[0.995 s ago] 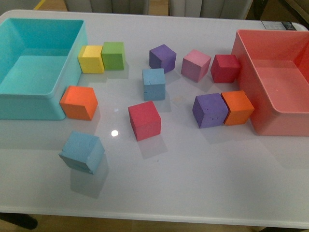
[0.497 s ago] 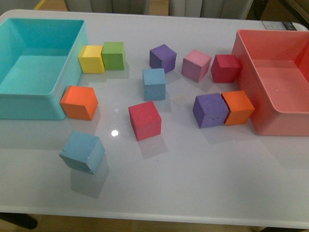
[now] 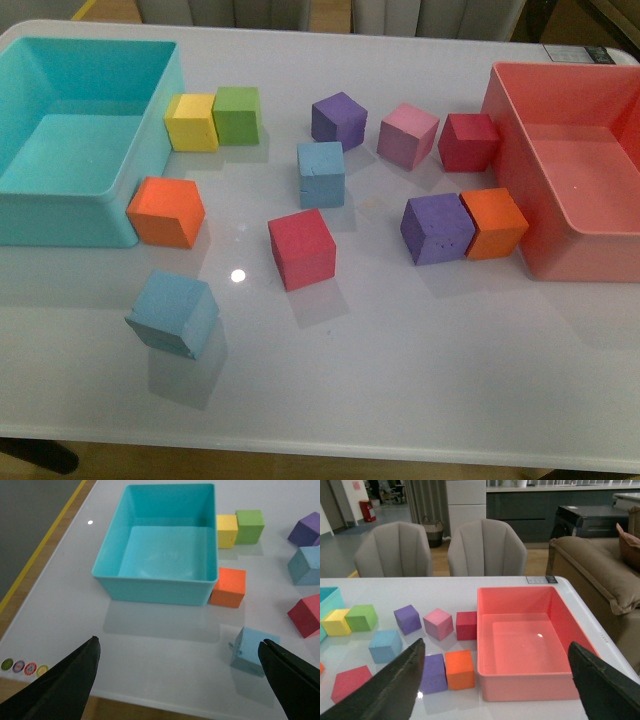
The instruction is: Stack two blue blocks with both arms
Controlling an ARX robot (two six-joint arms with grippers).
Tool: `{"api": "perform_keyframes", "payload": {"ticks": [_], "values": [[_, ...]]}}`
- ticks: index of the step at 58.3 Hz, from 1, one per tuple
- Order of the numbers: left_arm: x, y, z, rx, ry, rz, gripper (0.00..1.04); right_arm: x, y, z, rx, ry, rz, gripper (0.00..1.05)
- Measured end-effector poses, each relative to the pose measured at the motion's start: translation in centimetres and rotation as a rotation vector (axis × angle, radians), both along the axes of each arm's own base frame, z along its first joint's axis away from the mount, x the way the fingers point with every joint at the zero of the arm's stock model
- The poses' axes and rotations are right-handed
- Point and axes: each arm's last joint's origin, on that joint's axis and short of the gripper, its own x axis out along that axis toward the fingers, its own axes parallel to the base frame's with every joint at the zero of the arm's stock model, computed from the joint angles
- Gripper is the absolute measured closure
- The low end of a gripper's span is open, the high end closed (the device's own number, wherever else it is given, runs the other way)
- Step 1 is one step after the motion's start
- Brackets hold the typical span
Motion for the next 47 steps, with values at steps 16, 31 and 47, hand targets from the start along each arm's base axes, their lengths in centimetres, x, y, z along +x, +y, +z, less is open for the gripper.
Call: {"api": "perform_keyframes", "payload": {"ticks": [16,31,47], "values": [[7.3,-2.4,-1.7,0.027,0.048,-0.141,0.09,0.0,0.0,0.0,0.000,0.000,0.000,0.09],[11.1,-4.7,-5.9,0.079,0.170,-0.289,0.09,0.0,0.0,0.0,0.000,0.000,0.000,0.09],[12.3,-5.5,-9.5,0.152,0.274,-0.394,0.09,0.0,0.0,0.0,0.000,0.000,0.000,0.09]]}}
